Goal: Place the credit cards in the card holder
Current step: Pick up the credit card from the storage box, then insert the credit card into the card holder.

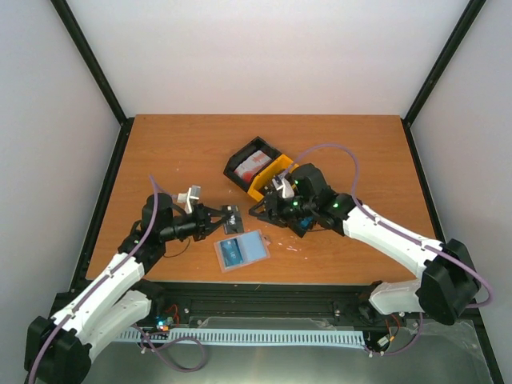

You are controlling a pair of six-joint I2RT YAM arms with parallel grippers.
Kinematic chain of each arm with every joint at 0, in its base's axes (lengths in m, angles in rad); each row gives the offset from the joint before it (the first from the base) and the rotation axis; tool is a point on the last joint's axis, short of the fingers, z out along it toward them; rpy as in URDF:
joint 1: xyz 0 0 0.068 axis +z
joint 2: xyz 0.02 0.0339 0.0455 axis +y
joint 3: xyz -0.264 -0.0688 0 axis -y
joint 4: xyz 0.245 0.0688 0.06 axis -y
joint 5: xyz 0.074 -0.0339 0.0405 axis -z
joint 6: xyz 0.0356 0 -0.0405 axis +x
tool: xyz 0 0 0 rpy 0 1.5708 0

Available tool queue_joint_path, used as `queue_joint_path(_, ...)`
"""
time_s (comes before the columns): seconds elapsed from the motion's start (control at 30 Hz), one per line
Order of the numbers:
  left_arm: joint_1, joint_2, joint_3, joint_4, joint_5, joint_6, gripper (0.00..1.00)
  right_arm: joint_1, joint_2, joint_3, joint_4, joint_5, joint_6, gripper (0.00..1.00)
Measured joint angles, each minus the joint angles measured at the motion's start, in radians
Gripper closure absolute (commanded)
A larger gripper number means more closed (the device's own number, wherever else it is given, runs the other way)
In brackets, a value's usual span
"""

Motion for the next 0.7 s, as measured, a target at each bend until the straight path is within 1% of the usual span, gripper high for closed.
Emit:
queue_joint_path(0.1,0.000,-0.030,-0.006,-0.084,-0.080,0.048,0.99,0.029,-0.026,0.000,-0.083,0.145,-0.072,0.58)
queue_joint_path(0.23,-0.004,-0.061,-0.051,-0.153,-0.196,0.069,0.99,0.138,-0.029,0.000,-0.204,0.391,-0.143,0.59)
queue_joint_path(0.37,-0.056,-0.082,-0.112,-0.185,-0.323,0.054,0.99,0.241,0.006,0.010,-0.261,0.517,-0.167,0.62)
queue_joint_path(0.5,-0.156,-0.056,-0.167,-0.167,-0.415,0.018,0.99,0.327,0.118,0.037,-0.286,0.620,-0.180,0.62)
queue_joint_path(0.57,-0.197,-0.029,-0.201,-0.137,-0.451,0.002,0.99,0.357,0.173,0.041,-0.286,0.657,-0.187,0.62)
queue_joint_path(0.7,-0.236,0.027,-0.274,-0.071,-0.490,-0.019,0.99,0.379,0.250,0.041,-0.268,0.687,-0.195,0.62)
